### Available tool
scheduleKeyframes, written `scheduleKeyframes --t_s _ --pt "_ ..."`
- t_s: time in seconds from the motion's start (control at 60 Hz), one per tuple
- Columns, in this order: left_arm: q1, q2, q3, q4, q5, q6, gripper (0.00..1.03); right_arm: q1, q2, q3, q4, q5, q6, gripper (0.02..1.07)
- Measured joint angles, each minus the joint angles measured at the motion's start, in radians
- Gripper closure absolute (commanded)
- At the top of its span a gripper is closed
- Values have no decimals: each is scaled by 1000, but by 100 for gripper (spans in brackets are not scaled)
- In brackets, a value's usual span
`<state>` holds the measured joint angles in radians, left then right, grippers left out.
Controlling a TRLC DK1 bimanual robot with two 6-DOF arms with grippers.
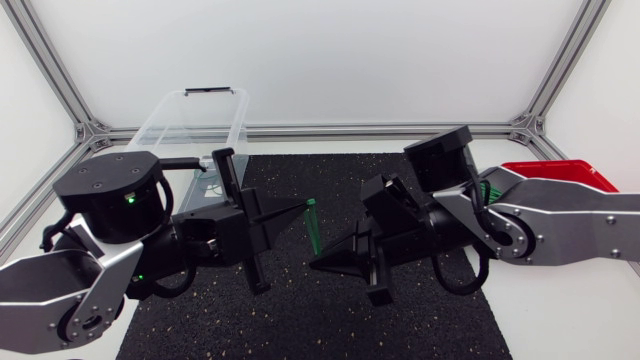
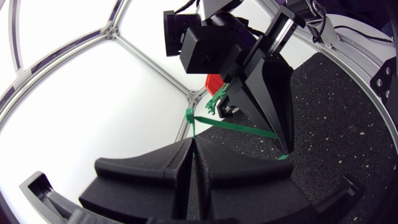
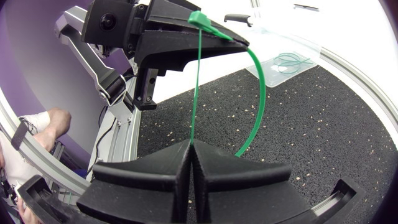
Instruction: Take a green cable tie from the red box, thread the tail through the head to close it, then place it in the transparent bin on the left.
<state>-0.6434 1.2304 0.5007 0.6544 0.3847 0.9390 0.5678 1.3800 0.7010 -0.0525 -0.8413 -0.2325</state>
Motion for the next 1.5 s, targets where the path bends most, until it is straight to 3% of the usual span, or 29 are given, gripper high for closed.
scheduleKeyframes --t_s 0.783,1.233,1.5 --pt "-19 4 -28 35 -1 6 100 13 -15 0 0 -3 1 102" --pt "-21 3 -82 69 -31 80 100 13 -27 -1 0 -23 18 102" --pt "-71 3 -100 80 -77 79 100 13 -27 -1 -1 -22 24 102"
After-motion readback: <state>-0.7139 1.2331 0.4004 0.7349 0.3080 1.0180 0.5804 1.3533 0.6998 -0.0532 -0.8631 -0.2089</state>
